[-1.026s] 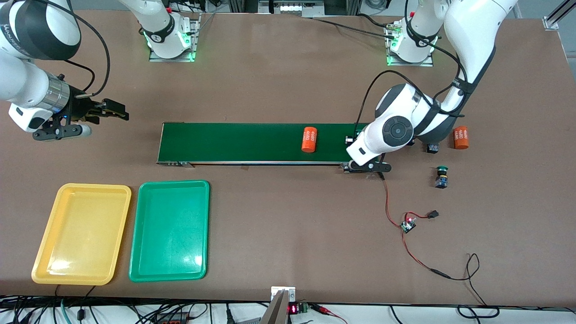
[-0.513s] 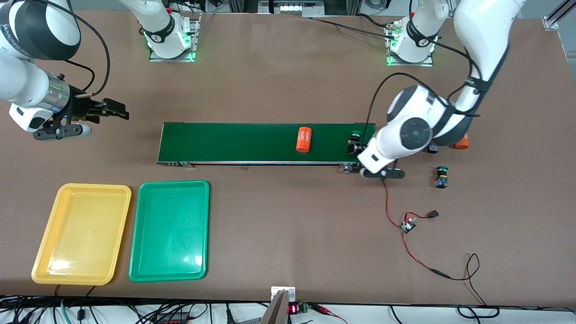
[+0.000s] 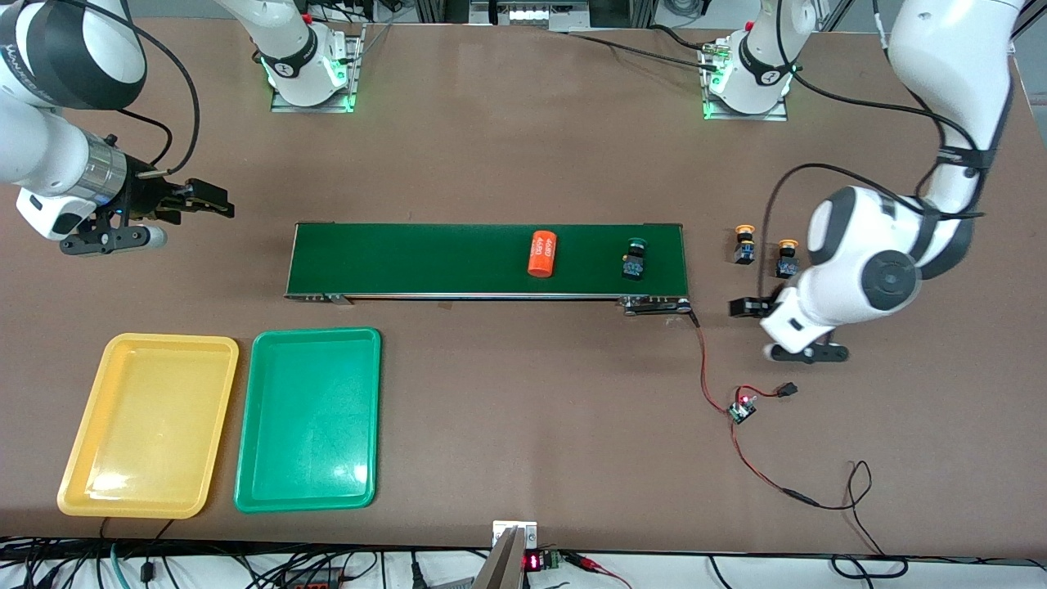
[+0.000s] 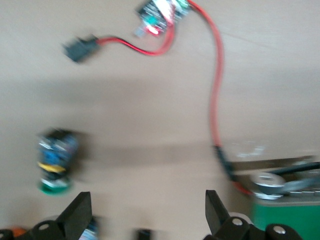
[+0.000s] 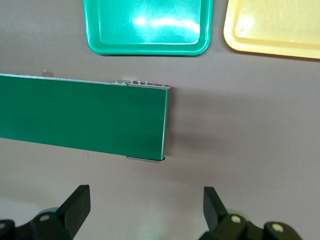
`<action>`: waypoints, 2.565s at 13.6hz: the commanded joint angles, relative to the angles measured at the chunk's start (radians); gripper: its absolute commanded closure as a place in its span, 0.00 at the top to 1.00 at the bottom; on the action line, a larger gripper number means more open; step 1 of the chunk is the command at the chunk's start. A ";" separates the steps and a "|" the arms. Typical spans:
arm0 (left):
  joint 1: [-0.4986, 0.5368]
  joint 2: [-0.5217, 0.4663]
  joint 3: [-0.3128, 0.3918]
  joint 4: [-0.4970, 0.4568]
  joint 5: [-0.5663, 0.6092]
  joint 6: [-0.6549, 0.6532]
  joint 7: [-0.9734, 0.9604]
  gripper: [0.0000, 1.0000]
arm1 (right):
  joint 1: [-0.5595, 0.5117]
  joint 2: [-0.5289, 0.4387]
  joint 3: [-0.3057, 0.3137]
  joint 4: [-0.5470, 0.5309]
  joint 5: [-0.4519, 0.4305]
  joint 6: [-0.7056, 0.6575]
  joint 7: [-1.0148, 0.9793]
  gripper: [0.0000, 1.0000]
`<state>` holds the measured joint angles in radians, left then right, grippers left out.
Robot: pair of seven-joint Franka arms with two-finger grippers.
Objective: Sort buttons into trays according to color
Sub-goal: 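Grasp an orange-based push button with the left gripper, then set the orange-based button on the conveyor belt with the left gripper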
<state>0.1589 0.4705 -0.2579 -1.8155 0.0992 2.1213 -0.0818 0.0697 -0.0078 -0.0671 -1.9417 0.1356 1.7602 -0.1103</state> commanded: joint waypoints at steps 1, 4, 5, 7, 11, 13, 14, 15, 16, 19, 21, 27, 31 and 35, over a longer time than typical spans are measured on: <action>-0.007 0.029 0.095 -0.004 0.008 0.075 0.198 1.00 | -0.007 -0.012 0.003 -0.011 0.015 -0.005 0.011 1.00; -0.007 0.080 0.164 -0.016 0.030 0.157 0.280 1.00 | -0.007 -0.012 0.003 -0.011 0.015 -0.007 0.011 1.00; -0.009 0.094 0.166 -0.024 0.030 0.158 0.283 1.00 | -0.007 -0.012 0.003 -0.011 0.015 -0.007 0.011 1.00; -0.007 0.103 0.166 -0.077 0.030 0.195 0.277 0.98 | -0.007 -0.012 0.003 -0.011 0.015 -0.007 0.011 1.00; -0.004 0.099 0.166 -0.091 0.025 0.186 0.246 0.29 | -0.007 -0.012 0.003 -0.011 0.015 -0.007 0.011 1.00; -0.004 0.083 0.164 -0.084 0.027 0.186 0.255 0.12 | -0.007 -0.012 0.003 -0.011 0.015 -0.010 0.011 1.00; -0.004 0.077 0.157 -0.082 0.027 0.184 0.249 0.07 | -0.008 -0.012 0.003 -0.011 0.015 -0.010 0.011 1.00; -0.005 0.063 0.152 -0.081 0.028 0.169 0.254 0.04 | -0.008 -0.012 0.001 -0.011 0.015 -0.010 0.011 1.00; -0.005 0.039 0.123 -0.076 0.028 0.126 0.252 0.04 | -0.008 -0.012 0.001 -0.011 0.015 -0.010 0.011 1.00; -0.005 -0.025 -0.031 -0.016 0.030 -0.094 0.241 0.07 | -0.008 -0.012 0.001 -0.011 0.015 -0.011 0.011 1.00; -0.018 -0.064 -0.093 0.010 0.024 -0.182 0.188 0.07 | -0.008 -0.012 0.001 -0.011 0.015 -0.011 0.011 1.00; -0.039 -0.073 -0.288 -0.065 0.020 -0.172 -0.235 0.07 | -0.014 -0.011 0.001 -0.011 0.015 -0.011 0.009 1.00; -0.042 -0.067 -0.333 -0.194 0.022 0.023 -0.365 0.08 | -0.016 -0.011 0.001 -0.011 0.015 -0.011 0.006 1.00; -0.059 -0.050 -0.333 -0.214 0.022 0.094 -0.438 0.32 | -0.016 -0.011 0.001 -0.011 0.015 -0.011 0.004 1.00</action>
<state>0.0985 0.4283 -0.5826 -2.0269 0.1134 2.2042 -0.4843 0.0652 -0.0075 -0.0712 -1.9426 0.1356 1.7550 -0.1101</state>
